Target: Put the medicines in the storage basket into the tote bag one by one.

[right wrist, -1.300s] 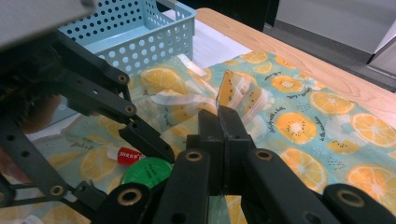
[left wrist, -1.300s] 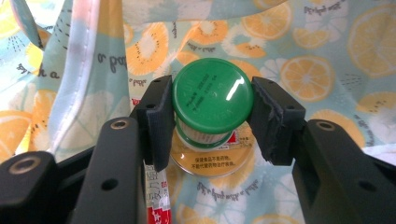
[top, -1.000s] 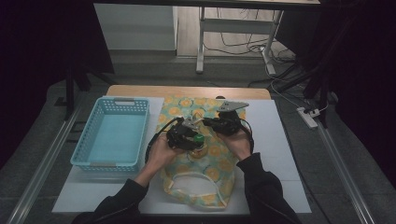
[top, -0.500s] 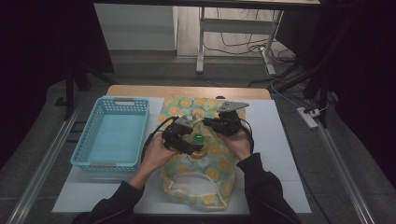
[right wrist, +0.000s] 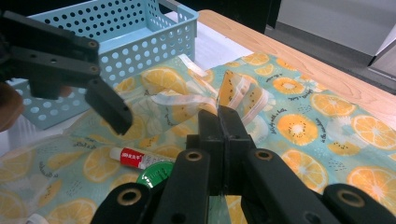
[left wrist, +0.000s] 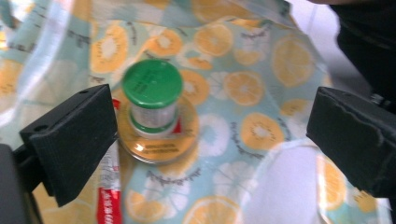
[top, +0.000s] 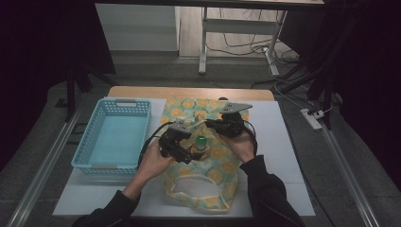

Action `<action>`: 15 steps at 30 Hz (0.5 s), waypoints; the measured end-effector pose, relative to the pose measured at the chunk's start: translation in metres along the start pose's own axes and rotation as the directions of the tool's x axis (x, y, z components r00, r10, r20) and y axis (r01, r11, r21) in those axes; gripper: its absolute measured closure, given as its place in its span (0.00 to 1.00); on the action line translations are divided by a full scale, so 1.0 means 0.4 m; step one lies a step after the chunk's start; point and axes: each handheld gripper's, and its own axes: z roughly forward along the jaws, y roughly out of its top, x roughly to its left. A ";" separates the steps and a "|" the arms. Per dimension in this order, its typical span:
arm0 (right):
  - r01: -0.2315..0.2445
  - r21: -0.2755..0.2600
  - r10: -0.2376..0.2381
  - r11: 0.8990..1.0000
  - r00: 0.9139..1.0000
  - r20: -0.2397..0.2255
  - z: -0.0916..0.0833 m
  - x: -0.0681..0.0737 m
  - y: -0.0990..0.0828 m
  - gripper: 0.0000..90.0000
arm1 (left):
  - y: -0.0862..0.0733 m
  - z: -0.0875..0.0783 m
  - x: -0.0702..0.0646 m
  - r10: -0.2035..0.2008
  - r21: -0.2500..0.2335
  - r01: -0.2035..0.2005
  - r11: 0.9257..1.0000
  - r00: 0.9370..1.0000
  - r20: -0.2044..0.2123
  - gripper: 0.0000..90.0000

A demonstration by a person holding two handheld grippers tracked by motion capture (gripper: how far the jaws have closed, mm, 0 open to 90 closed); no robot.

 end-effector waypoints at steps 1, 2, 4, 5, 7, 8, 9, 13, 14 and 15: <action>0.000 0.000 0.000 1.000 1.000 0.000 0.000 0.000 0.000 1.00 | -0.003 -0.002 -0.003 0.000 0.003 0.000 1.000 1.000 0.004 0.01; 0.000 0.000 0.000 1.000 1.000 0.000 0.000 0.000 0.000 1.00 | -0.006 -0.003 -0.006 0.000 0.004 0.000 1.000 1.000 0.011 0.01; 0.000 0.001 0.000 1.000 1.000 0.000 0.000 0.001 0.000 1.00 | -0.013 -0.004 -0.013 -0.003 0.008 0.003 1.000 1.000 0.023 0.01; 0.001 0.000 -0.001 1.000 1.000 0.000 0.000 0.001 0.001 1.00 | -0.015 -0.005 -0.017 0.000 0.011 0.000 1.000 1.000 0.023 0.01; 0.003 0.000 -0.003 1.000 1.000 0.001 -0.001 0.002 0.001 1.00 | -0.021 -0.006 -0.025 0.007 0.016 -0.007 1.000 1.000 0.031 0.01; 0.003 -0.001 -0.003 1.000 1.000 0.001 -0.001 0.002 0.001 1.00 | -0.024 -0.007 -0.029 0.011 0.018 -0.012 1.000 0.999 0.033 0.01; 0.002 -0.002 -0.002 1.000 1.000 0.000 -0.002 0.002 0.001 1.00 | -0.027 -0.007 -0.033 0.020 0.018 -0.021 1.000 0.999 0.032 0.01; 0.001 -0.003 -0.001 1.000 1.000 0.000 -0.002 0.001 0.001 1.00 | -0.041 -0.006 -0.047 0.030 0.016 -0.031 0.999 0.999 0.012 0.00; 0.001 -0.003 -0.001 1.000 1.000 0.000 -0.002 0.001 0.001 1.00 | -0.045 -0.004 -0.049 0.032 0.015 -0.032 0.999 0.999 0.003 0.00; 0.002 -0.001 -0.002 1.000 1.000 0.000 -0.002 0.001 0.002 1.00 | -0.049 -0.001 -0.051 0.032 0.018 -0.032 0.999 0.999 -0.002 0.00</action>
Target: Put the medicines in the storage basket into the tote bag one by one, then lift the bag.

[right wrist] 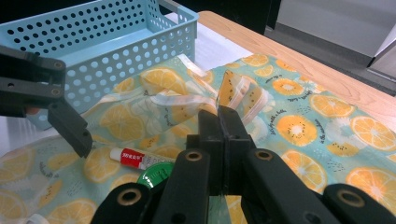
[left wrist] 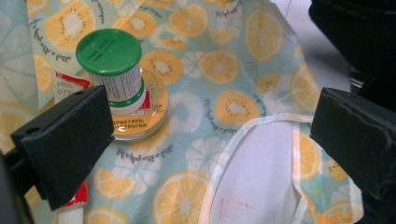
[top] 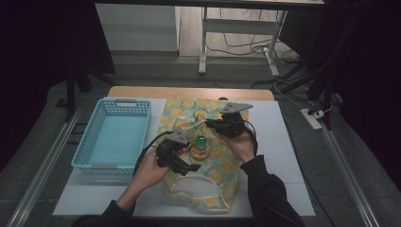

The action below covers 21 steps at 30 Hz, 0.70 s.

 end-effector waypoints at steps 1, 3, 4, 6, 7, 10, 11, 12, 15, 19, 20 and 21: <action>0.000 -0.001 0.000 1.000 1.000 -0.001 0.000 0.000 0.000 1.00 | -0.004 0.003 -0.002 0.001 0.004 -0.001 1.000 1.000 -0.004 0.00; 0.002 0.000 -0.002 1.000 1.000 -0.002 0.001 0.001 0.000 1.00 | -0.010 0.008 -0.005 -0.004 0.011 0.004 1.000 1.000 -0.016 0.00; 0.001 0.000 -0.001 1.000 1.000 -0.001 0.001 0.001 0.000 1.00 | -0.012 0.011 -0.006 -0.010 0.022 0.010 1.000 1.000 -0.012 0.00; 0.001 0.000 -0.001 1.000 1.000 -0.002 0.000 0.002 0.000 1.00 | -0.017 0.018 -0.008 -0.013 0.033 0.013 0.999 1.000 -0.014 0.00; 0.002 0.001 -0.002 1.000 1.000 -0.001 0.000 0.002 0.000 1.00 | -0.019 0.021 -0.009 -0.015 0.040 0.015 0.999 1.000 -0.014 0.00; 0.003 -0.002 -0.003 1.000 1.000 -0.001 0.000 0.002 0.001 1.00 | -0.025 0.030 -0.009 -0.023 0.046 0.024 0.999 1.000 -0.017 0.00; 0.002 -0.001 -0.002 1.000 1.000 -0.001 -0.001 0.002 0.001 1.00 | -0.028 0.033 -0.008 -0.026 0.046 0.027 0.999 1.000 -0.016 0.00; 0.002 0.000 -0.002 1.000 1.000 0.000 -0.001 0.002 0.001 1.00 | -0.031 0.037 -0.007 -0.031 0.050 0.032 0.998 0.999 -0.017 0.00; 0.001 0.001 -0.001 1.000 1.000 -0.001 -0.001 0.001 0.000 1.00 | -0.039 0.047 -0.009 -0.033 0.061 0.035 0.998 0.999 -0.040 0.00; 0.003 0.000 -0.003 1.000 1.000 -0.001 -0.001 0.003 0.001 1.00 | -0.049 0.062 -0.011 -0.026 0.079 0.029 0.996 0.999 -0.043 0.00; 0.001 -0.001 -0.001 1.000 1.000 -0.002 -0.001 0.004 0.001 1.00 | -0.051 0.067 -0.013 -0.023 0.089 0.026 0.996 0.999 -0.044 0.00; 0.002 -0.002 -0.002 1.000 1.000 -0.003 -0.001 0.004 0.001 1.00 | -0.052 0.072 -0.014 -0.019 0.099 0.023 0.995 0.999 -0.041 0.00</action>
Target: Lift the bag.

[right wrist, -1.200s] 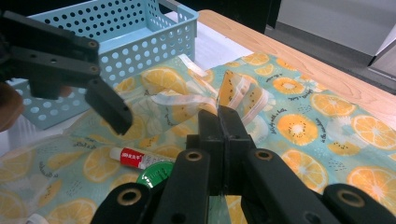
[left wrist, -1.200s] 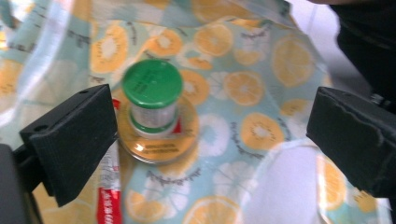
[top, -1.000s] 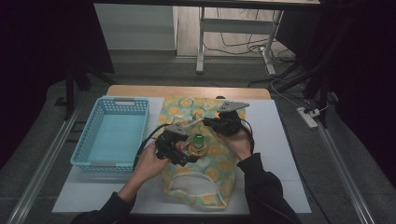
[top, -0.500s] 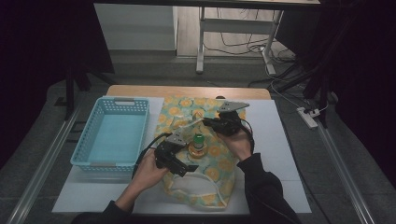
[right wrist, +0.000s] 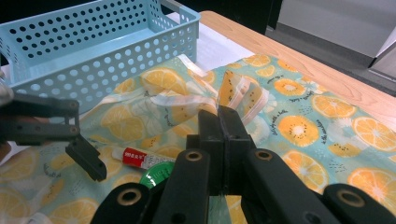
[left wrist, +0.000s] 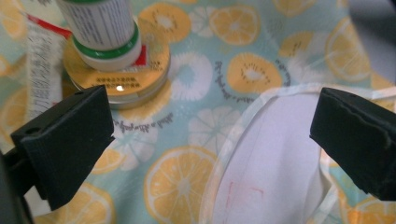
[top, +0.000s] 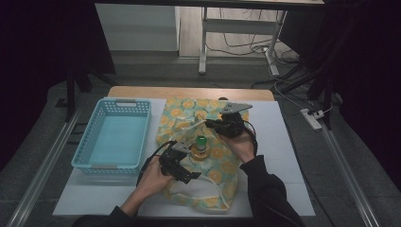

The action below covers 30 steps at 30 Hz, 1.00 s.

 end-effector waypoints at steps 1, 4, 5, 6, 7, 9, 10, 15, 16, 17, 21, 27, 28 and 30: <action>0.000 0.002 0.000 1.000 1.000 0.000 0.000 0.000 0.000 1.00 | -0.002 0.005 -0.001 0.006 0.006 -0.006 1.000 1.000 0.004 0.00; 0.001 0.005 -0.001 1.000 1.000 -0.002 0.001 0.001 0.000 1.00 | -0.007 0.019 -0.006 0.025 0.016 -0.025 1.000 0.999 0.022 0.00; 0.000 0.004 0.000 1.000 1.000 -0.004 0.002 0.001 -0.001 1.00 | -0.010 0.024 -0.007 0.031 0.016 -0.031 0.999 0.999 0.030 0.00; 0.000 0.005 0.000 1.000 1.000 -0.004 0.002 0.001 -0.001 1.00 | -0.012 0.029 -0.008 0.033 0.015 -0.034 0.999 0.999 0.033 0.00; 0.001 0.005 -0.001 1.000 1.000 -0.004 0.002 0.001 -0.001 1.00 | -0.014 0.034 -0.008 0.044 0.026 -0.044 0.999 0.999 0.029 0.00; 0.001 0.005 -0.001 1.000 1.000 -0.005 0.002 0.001 -0.001 1.00 | -0.018 0.044 -0.009 0.058 0.043 -0.058 0.997 0.998 0.014 0.00; 0.002 0.007 -0.002 1.000 1.000 -0.006 0.002 0.001 -0.001 1.00 | -0.020 0.048 -0.008 0.072 0.059 -0.073 0.996 0.997 0.011 0.00; 0.002 0.008 -0.002 1.000 1.000 -0.006 0.003 0.001 -0.001 1.00 | -0.027 0.064 -0.007 0.084 0.083 -0.083 0.993 0.996 -0.007 0.00; 0.002 0.007 -0.002 1.000 1.000 -0.006 0.003 0.001 -0.001 1.00 | -0.028 0.067 -0.006 0.081 0.084 -0.081 0.993 0.997 -0.003 0.00; 0.003 0.007 -0.003 1.000 1.000 -0.007 0.003 0.001 -0.001 1.00 | -0.030 0.070 -0.005 0.082 0.089 -0.081 0.993 0.997 -0.004 0.00; 0.004 0.007 -0.003 1.000 1.000 -0.007 0.002 0.002 0.000 1.00 | -0.034 0.086 -0.009 0.096 0.127 -0.090 0.988 0.995 -0.038 0.03; 0.002 0.007 -0.002 1.000 1.000 -0.005 0.001 0.000 0.000 1.00 | -0.035 0.079 -0.007 0.102 0.119 -0.096 0.988 0.994 -0.048 0.15; 0.002 0.008 -0.002 1.000 1.000 -0.006 0.001 0.000 0.000 1.00 | -0.036 0.077 -0.005 0.102 0.118 -0.096 0.988 0.994 -0.048 0.17; 0.001 0.007 -0.001 1.000 1.000 -0.008 0.002 0.000 -0.001 1.00 | -0.035 0.072 -0.002 0.100 0.116 -0.093 0.989 0.994 -0.052 0.23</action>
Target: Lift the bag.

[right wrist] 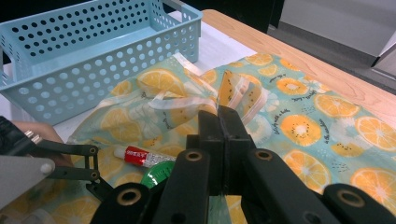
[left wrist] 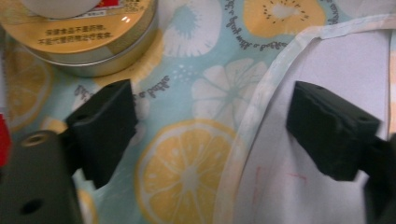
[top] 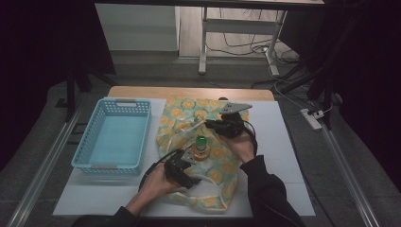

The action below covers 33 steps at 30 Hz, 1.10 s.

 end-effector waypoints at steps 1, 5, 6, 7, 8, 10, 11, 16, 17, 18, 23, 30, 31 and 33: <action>0.000 0.000 0.000 1.000 1.000 -0.001 0.000 0.000 0.000 1.00 | 0.000 -0.002 0.002 0.000 -0.001 0.000 1.000 1.000 -0.002 0.28; 0.001 0.002 -0.001 1.000 1.000 0.000 0.001 0.000 -0.001 1.00 | -0.001 -0.009 0.008 -0.016 -0.006 0.015 1.000 1.000 -0.012 0.44; 0.001 0.003 -0.001 1.000 1.000 0.001 0.001 0.000 -0.001 1.00 | -0.002 -0.010 0.008 -0.017 -0.008 0.017 1.000 1.000 -0.013 0.48; 0.001 0.003 -0.001 1.000 1.000 0.001 0.001 -0.001 -0.001 1.00 | -0.002 -0.012 0.009 -0.017 -0.010 0.017 1.000 1.000 -0.007 0.55; 0.000 0.004 0.000 1.000 1.000 0.001 0.001 -0.001 -0.001 1.00 | -0.001 -0.012 0.009 -0.020 -0.011 0.020 1.000 1.000 -0.003 0.62; -0.001 0.004 0.001 1.000 1.000 0.002 0.001 -0.002 -0.002 1.00 | 0.000 -0.013 0.008 -0.021 -0.010 0.021 1.000 1.000 0.003 0.69; -0.001 0.005 0.001 1.000 1.000 0.002 0.001 -0.003 -0.002 1.00 | 0.001 -0.013 0.009 -0.022 -0.010 0.022 1.000 1.000 0.008 0.73; -0.002 0.005 0.002 1.000 1.000 -0.002 0.003 -0.003 -0.003 1.00 | 0.003 -0.012 0.013 -0.071 -0.004 0.071 0.997 0.997 0.034 0.91; -0.002 0.005 0.002 1.000 1.000 -0.003 0.003 -0.003 -0.003 1.00 | 0.004 -0.012 0.013 -0.092 -0.002 0.092 0.996 0.995 0.038 0.93; -0.001 0.006 0.001 1.000 1.000 -0.004 0.003 -0.003 -0.003 1.00 | 0.005 -0.012 0.014 -0.112 0.000 0.112 0.994 0.993 0.044 0.96; -0.003 0.008 0.003 1.000 1.000 -0.007 0.002 -0.003 -0.002 1.00 | 0.011 -0.013 0.018 -0.175 0.018 0.174 0.985 0.983 0.047 0.99; -0.006 0.017 0.006 1.000 1.000 -0.011 0.001 -0.005 -0.001 1.00 | 0.020 -0.024 0.016 -0.181 0.008 0.181 0.984 0.983 0.029 1.00; -0.006 0.017 0.006 1.000 1.000 -0.013 0.000 -0.005 -0.001 1.00 | 0.022 -0.027 0.017 -0.185 0.006 0.185 0.983 0.982 0.034 1.00; -0.005 0.018 0.005 1.000 1.000 -0.013 -0.002 -0.003 0.002 1.00 | 0.025 -0.037 0.018 -0.195 0.002 0.195 0.981 0.980 0.050 1.00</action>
